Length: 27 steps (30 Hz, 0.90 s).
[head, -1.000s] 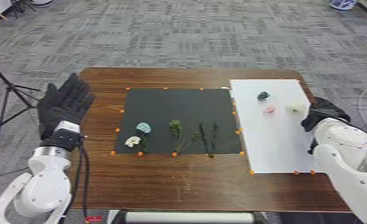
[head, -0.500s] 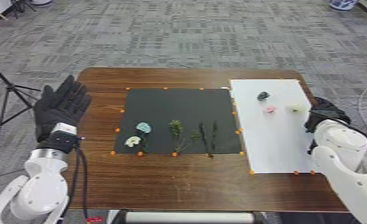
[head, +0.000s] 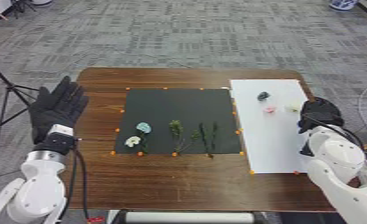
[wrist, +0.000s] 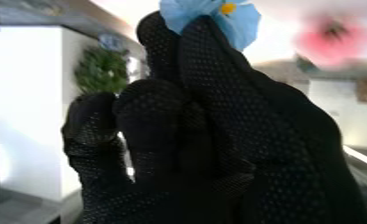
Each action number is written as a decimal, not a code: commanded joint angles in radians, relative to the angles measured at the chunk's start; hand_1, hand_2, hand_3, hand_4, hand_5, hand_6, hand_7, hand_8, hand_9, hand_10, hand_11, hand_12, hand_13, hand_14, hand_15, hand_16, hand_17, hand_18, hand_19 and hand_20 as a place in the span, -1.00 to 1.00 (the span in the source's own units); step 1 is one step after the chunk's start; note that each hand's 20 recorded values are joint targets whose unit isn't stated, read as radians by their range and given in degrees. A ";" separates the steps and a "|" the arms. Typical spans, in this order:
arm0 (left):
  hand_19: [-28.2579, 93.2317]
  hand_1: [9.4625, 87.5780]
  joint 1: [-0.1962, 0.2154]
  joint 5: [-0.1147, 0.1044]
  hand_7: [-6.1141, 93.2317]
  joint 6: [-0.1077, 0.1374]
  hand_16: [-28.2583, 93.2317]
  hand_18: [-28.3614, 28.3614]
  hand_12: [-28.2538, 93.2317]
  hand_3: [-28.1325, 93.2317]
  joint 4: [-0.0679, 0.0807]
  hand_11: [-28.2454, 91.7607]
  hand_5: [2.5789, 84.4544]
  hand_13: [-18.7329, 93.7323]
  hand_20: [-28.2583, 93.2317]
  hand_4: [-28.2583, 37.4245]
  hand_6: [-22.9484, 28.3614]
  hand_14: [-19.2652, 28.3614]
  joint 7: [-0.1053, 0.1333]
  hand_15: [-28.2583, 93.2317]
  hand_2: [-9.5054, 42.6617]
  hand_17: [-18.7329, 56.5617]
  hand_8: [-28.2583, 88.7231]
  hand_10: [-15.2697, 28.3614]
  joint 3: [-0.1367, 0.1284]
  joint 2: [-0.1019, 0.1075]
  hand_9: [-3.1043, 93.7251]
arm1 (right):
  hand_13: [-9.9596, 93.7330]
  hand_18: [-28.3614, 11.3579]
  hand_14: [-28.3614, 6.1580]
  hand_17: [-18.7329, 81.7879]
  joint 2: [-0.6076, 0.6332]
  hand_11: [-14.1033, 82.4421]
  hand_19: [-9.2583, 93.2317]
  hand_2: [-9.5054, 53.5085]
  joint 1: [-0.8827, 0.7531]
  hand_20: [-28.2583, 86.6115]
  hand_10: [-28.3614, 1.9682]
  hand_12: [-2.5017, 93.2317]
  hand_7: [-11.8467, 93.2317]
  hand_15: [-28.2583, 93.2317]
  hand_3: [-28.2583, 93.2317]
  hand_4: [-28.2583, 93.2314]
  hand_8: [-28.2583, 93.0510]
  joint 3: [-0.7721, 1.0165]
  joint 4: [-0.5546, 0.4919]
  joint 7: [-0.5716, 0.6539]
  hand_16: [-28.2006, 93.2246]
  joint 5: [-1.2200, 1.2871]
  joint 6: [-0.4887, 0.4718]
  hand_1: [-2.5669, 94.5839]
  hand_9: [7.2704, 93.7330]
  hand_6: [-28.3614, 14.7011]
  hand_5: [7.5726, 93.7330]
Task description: Arrange flowers
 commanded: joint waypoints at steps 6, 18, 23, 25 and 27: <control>-0.18 -0.64 0.055 -0.008 -0.67 0.010 -0.61 0.35 -0.40 0.59 -0.013 -0.26 -0.10 -0.30 -0.36 -1.00 0.14 0.22 0.002 -0.25 0.09 -0.62 -0.67 0.25 -0.014 -0.015 -0.33 | 0.55 -0.77 0.24 0.19 -0.039 -0.31 0.89 -1.00 0.247 0.24 0.30 0.14 -0.06 0.57 0.68 -1.00 -0.45 -0.205 -0.171 -0.148 0.23 0.002 0.016 0.34 0.71 0.30 0.51; -0.18 -0.64 0.021 -0.002 -0.67 0.005 -0.61 0.35 -0.40 0.59 0.001 -0.26 -0.10 -0.30 -0.36 -1.00 0.14 0.21 -0.019 -0.25 0.09 -0.62 -0.67 0.25 0.014 -0.013 -0.33 | 0.54 -0.74 0.23 0.17 -0.224 -0.31 0.89 -1.00 0.513 0.24 0.31 0.14 -0.06 0.57 0.68 -1.00 -0.45 -0.493 0.010 -0.319 0.24 0.046 -0.030 0.33 0.70 0.32 0.50; -0.18 -0.64 0.009 0.001 -0.66 0.003 -0.61 0.34 -0.40 0.59 0.006 -0.26 -0.09 -0.30 -0.36 -1.00 0.16 0.21 -0.025 -0.25 0.09 -0.62 -0.67 0.25 0.021 -0.010 -0.33 | 0.53 -0.74 0.23 0.17 -0.302 -0.31 0.88 -1.00 0.561 0.24 0.31 0.14 -0.05 0.57 0.69 -1.00 -0.46 -0.559 0.113 -0.328 0.24 0.036 -0.007 0.33 0.70 0.32 0.49; -0.18 -0.64 0.004 0.001 -0.66 0.000 -0.61 0.34 -0.40 0.59 0.009 -0.26 -0.09 -0.30 -0.36 -1.00 0.16 0.21 -0.027 -0.25 0.09 -0.62 -0.67 0.25 0.025 -0.009 -0.33 | 0.53 -0.74 0.23 0.17 -0.329 -0.31 0.88 -1.00 0.574 0.25 0.31 0.13 -0.05 0.57 0.68 -1.00 -0.47 -0.579 0.148 -0.333 0.24 0.029 -0.013 0.33 0.70 0.32 0.49; -0.18 -0.64 -0.001 0.001 -0.66 -0.001 -0.61 0.34 -0.40 0.59 0.011 -0.26 -0.09 -0.30 -0.36 -1.00 0.15 0.21 -0.029 -0.25 0.09 -0.62 -0.67 0.25 0.028 -0.008 -0.33 | 0.53 -0.74 0.23 0.17 -0.353 -0.31 0.88 -1.00 0.576 0.25 0.31 0.13 -0.05 0.57 0.68 -1.00 -0.47 -0.592 0.173 -0.345 0.24 0.010 -0.009 0.33 0.70 0.32 0.49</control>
